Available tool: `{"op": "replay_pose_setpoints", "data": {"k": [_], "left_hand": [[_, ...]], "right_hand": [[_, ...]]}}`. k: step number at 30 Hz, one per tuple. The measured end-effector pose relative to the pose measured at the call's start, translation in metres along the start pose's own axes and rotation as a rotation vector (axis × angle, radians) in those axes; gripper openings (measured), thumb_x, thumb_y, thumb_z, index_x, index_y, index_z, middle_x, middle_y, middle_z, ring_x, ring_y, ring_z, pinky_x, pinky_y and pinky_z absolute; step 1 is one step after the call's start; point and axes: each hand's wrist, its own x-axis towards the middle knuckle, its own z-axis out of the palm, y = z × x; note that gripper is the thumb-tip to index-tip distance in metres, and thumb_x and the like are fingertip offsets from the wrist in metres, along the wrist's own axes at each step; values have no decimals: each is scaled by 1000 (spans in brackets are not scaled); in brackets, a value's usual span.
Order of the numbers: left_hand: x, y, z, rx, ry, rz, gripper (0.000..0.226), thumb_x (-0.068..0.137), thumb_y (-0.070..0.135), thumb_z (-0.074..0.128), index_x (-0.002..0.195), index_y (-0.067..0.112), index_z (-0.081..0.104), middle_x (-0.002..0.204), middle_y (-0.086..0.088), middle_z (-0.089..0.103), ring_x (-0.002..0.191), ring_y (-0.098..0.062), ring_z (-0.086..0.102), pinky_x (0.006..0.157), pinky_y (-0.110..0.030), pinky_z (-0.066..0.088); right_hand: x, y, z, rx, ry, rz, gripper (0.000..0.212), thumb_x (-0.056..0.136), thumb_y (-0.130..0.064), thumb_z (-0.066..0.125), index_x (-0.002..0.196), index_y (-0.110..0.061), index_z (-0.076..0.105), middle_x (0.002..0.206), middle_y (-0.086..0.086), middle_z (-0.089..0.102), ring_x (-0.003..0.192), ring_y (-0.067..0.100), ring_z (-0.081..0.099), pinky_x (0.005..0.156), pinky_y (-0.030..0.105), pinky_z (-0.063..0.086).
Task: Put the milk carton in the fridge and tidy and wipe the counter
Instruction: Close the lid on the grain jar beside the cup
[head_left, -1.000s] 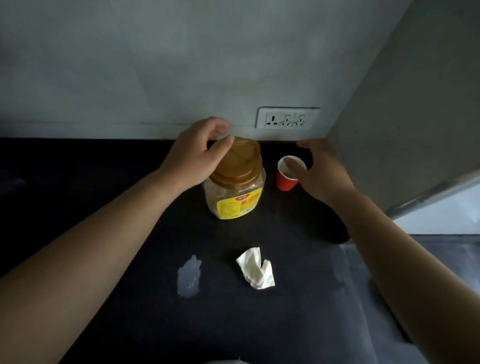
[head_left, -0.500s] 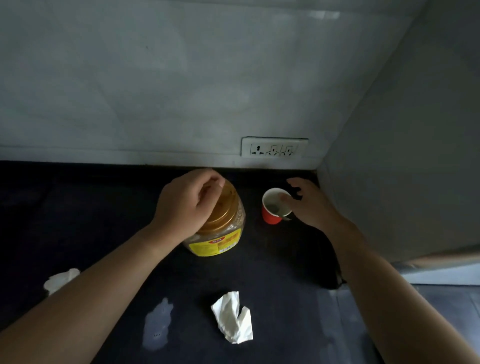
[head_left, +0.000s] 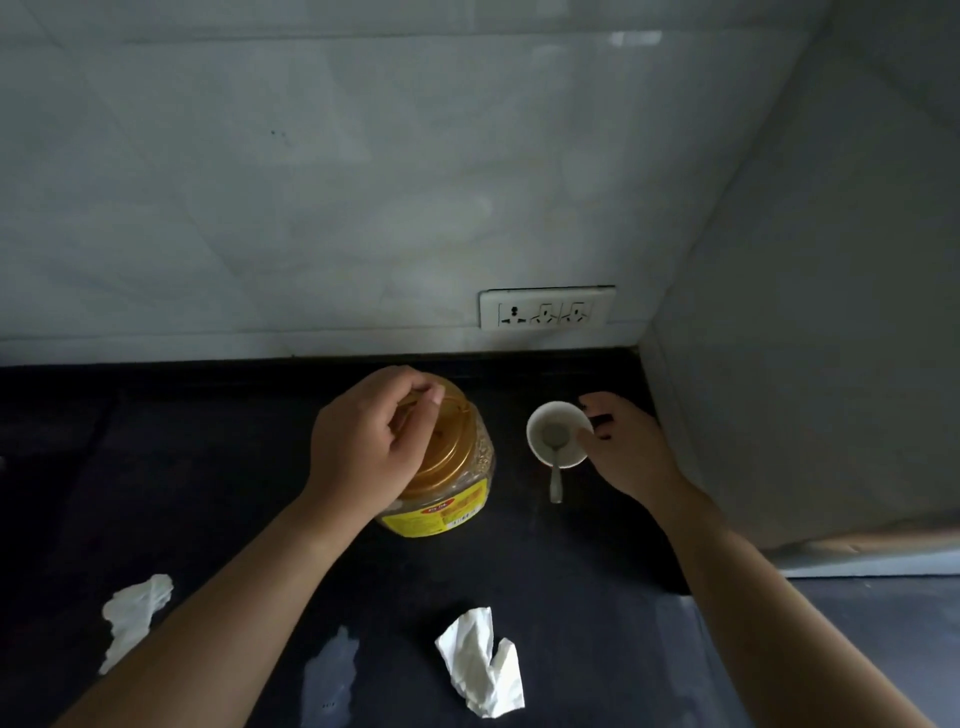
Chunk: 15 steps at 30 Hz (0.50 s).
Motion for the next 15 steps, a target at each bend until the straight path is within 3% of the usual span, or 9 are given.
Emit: {"op": "replay_pose_setpoints", "data": {"k": [3,8,13,15], "left_hand": [[0,0,0,10,5,7,22,90,32,49,88,16,65,80,15,60,76,-1,56,65,-4,41],[0,0,0,24,-15,-2,24,90,33,48,89,16,65,80,11,64,73,1,58,64,-5,42],[0,-1,1,26,-12,3,26,91,34,48,89,15,66,79,10,65,72,-1,58,65,-5,41],[0,-1,1,24,-5,5,26,91,33,48,88,15,66,79,8,65,72,-1,58,65,-5,41]], "right_hand": [[-3,3,3,13,11,15,32,83,-12,63,115,-13,59,102,1,63,85,15,59,76,23,43],[2,2,5,-70,22,18,27,84,-7,53,106,-14,67,101,2,67,84,11,56,72,19,39],[-2,-2,5,-39,-38,137,20,83,-7,53,96,-10,67,83,9,69,66,20,68,67,35,58],[-8,-1,6,-62,-46,169,19,80,-9,54,92,-10,69,75,7,70,61,17,68,62,30,57]]}}
